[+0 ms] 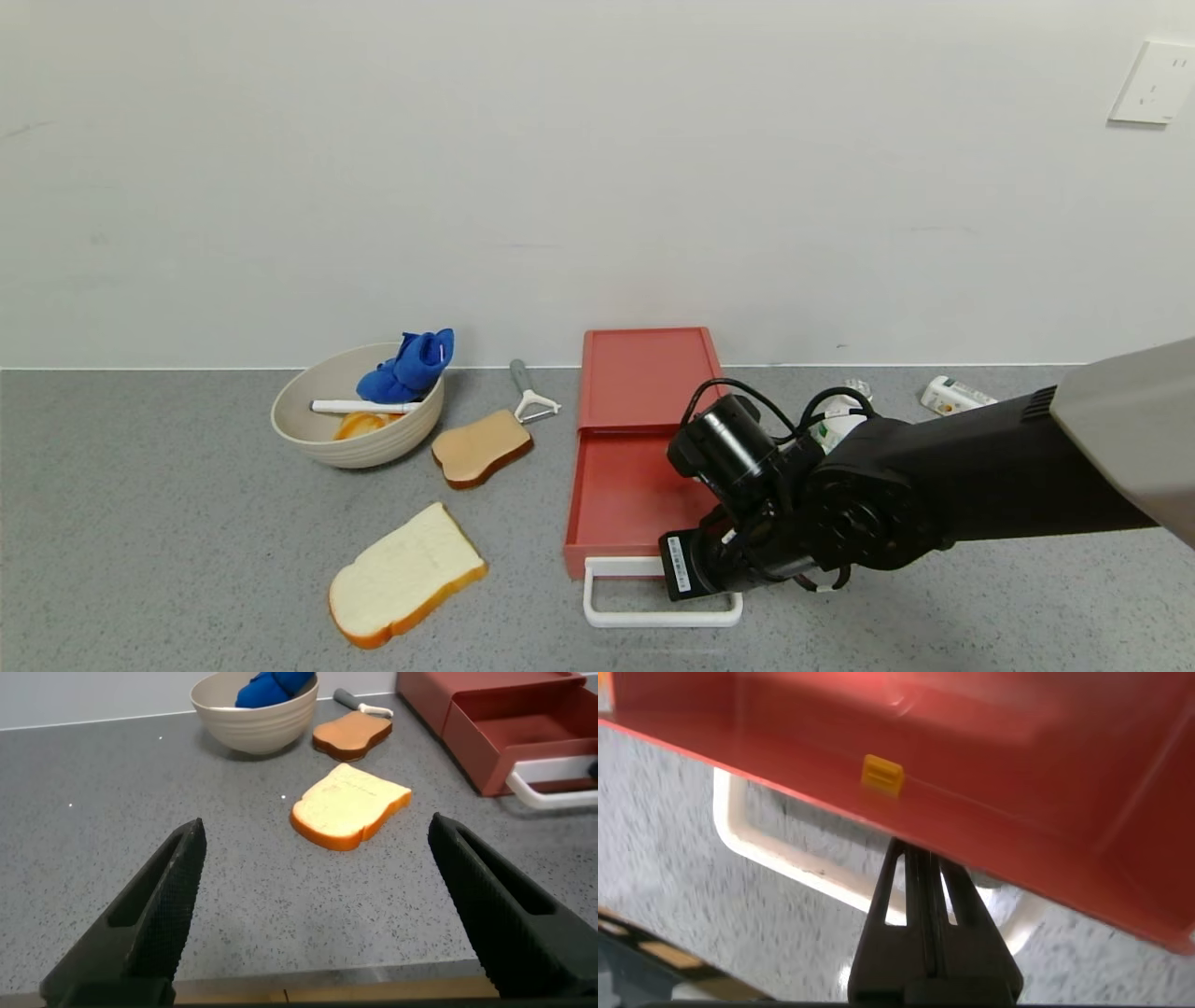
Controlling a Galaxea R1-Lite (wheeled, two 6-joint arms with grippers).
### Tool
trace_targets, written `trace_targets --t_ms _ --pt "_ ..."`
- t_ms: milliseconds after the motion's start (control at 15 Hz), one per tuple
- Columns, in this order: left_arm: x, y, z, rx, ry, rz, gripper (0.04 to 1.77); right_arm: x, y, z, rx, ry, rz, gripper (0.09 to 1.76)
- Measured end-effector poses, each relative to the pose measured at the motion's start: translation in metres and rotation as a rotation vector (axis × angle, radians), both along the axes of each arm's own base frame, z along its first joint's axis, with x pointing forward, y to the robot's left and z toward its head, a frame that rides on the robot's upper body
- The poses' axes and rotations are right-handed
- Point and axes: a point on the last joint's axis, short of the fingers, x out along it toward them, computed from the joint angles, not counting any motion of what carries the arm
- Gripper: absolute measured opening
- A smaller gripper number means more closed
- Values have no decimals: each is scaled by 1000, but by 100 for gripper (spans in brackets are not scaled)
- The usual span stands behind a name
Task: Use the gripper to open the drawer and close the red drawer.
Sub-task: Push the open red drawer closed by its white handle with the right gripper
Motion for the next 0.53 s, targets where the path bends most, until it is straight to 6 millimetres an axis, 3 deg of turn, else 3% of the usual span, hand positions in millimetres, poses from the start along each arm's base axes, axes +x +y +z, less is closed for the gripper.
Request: trace_targets --t_ms 533 --pt "0 0 0 0 0 -2 172 29 -1 2 12 -57 -30 12"
